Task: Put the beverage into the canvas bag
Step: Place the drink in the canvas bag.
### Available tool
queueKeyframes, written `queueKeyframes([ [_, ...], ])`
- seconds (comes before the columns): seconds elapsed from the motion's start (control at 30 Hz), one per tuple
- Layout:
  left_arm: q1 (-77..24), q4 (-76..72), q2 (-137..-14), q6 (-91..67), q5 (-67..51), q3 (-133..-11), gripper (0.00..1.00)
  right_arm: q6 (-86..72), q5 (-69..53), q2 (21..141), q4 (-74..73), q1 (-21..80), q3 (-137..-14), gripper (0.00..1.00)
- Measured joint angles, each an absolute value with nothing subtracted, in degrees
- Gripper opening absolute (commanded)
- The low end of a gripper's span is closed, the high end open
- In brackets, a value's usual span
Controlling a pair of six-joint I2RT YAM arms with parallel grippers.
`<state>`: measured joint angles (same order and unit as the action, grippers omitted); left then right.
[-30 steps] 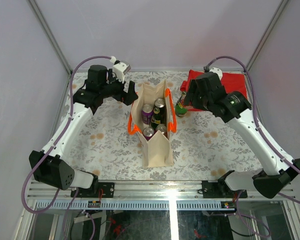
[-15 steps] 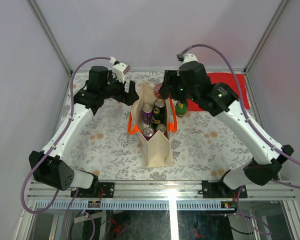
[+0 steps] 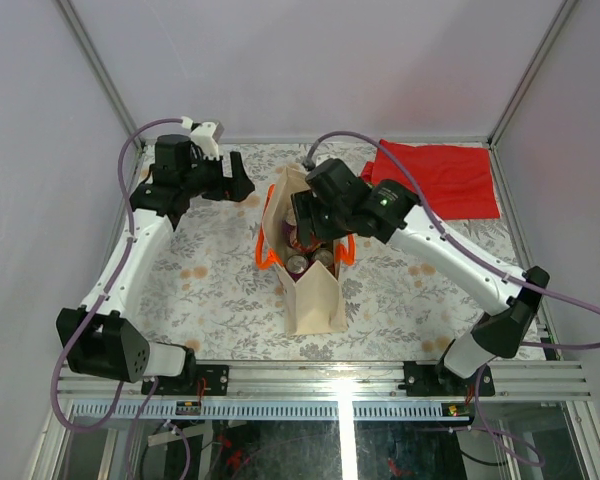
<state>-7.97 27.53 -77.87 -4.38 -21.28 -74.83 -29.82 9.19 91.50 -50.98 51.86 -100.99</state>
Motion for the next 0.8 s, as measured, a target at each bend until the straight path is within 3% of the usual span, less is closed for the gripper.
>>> queueKeyframes([
  [0.5, -7.09, 25.87, -77.56, -6.76, -21.02, -71.24, 0.89, -38.04, 8.75, 91.64, -57.23, 66.96, -92.07, 0.0],
  [0.8, -7.05, 24.29, -81.65, -6.92, -21.17, -72.53, 0.89, -44.14, 10.0, 87.24, -55.53, 68.25, -83.61, 0.0],
])
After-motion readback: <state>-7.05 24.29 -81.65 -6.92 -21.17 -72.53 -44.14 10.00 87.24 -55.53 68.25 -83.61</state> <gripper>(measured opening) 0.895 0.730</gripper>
